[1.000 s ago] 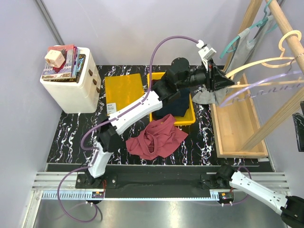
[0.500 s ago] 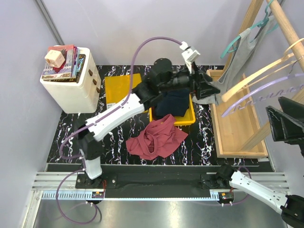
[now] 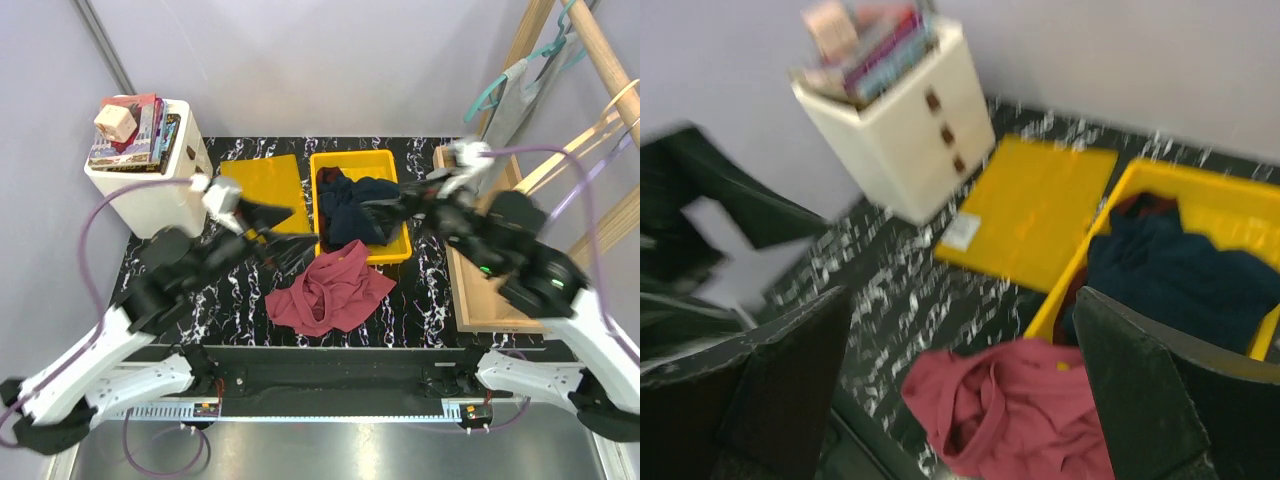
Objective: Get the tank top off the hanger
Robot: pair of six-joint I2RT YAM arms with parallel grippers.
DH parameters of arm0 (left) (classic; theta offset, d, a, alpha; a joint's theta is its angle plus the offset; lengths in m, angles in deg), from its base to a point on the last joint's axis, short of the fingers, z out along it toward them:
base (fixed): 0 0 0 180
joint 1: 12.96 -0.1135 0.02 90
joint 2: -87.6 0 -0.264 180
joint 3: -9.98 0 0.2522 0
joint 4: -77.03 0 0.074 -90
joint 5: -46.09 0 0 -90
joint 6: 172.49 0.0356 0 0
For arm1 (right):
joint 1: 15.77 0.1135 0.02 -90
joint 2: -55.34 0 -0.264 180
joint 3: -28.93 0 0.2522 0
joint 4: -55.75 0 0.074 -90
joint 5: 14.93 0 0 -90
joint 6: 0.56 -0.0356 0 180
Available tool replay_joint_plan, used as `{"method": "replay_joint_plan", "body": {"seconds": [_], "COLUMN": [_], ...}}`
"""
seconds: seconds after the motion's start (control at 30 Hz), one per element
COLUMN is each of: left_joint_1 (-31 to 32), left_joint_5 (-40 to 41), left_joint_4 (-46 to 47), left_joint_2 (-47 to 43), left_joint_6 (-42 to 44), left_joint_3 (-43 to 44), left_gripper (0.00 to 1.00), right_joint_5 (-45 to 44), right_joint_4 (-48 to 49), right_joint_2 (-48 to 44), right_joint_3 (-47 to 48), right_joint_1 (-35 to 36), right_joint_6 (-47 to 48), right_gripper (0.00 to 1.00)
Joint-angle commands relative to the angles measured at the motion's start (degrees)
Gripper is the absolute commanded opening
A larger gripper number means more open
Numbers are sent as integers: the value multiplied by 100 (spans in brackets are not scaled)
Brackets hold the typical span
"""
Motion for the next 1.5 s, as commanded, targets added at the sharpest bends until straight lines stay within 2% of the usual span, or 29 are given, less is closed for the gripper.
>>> {"method": "replay_joint_plan", "body": {"seconds": [0.0,0.13,0.3,0.43,0.57,0.7,0.87,1.0,1.13,1.2,1.23,1.37,1.47], "left_joint_1": [-42,-42,-42,-42,-51,-51,-42,-42,-42,-42,-42,-51,-43], "left_joint_5": [1386,1737,1932,1827,1581,1238,1000,904,789,754,763,850,938], "left_joint_4": [-1187,-1875,-2193,-2193,-2114,-1868,-1876,-1868,-1806,-1762,-1754,-1727,-1832], "left_joint_2": [-1205,-2215,-2709,-2605,-2420,-2376,-2349,-2323,-2288,-2367,-2419,-2788,-2973], "left_joint_6": [-195,-327,-344,-318,-405,-555,-582,-634,-722,-766,-810,-881,-863], "left_joint_3": [-599,-749,-793,-863,-977,-1188,-1206,-1250,-1320,-1434,-1478,-1672,-1690], "left_gripper": [99,99,99,99,99,99,99,99,99,99,99,99,99], "right_joint_5": [558,602,516,-47,-627,-1549,-2192,-2089,-1736,-1570,-1543,-1770,-2103], "right_joint_4": [293,478,733,733,663,663,645,750,1337,1576,1777,1884,1867], "right_joint_2": [571,922,1020,1387,2169,3188,4288,4702,4799,4790,4773,4703,4413], "right_joint_3": [-616,-1426,-2348,-2640,-2667,-2474,-2473,-2710,-3131,-3378,-3439,-3362,-3151], "right_joint_1": [-3,6,453,1365,1797,2027,2019,2036,2124,2142,2176,2229,2229], "right_joint_6": [-210,-412,-869,-1115,-1536,-1845,-2608,-3172,-3453,-3629,-3638,-3306,-2787], "right_gripper": [100,100,100,100,100,100,100,100,99,90,72,31,14]}}
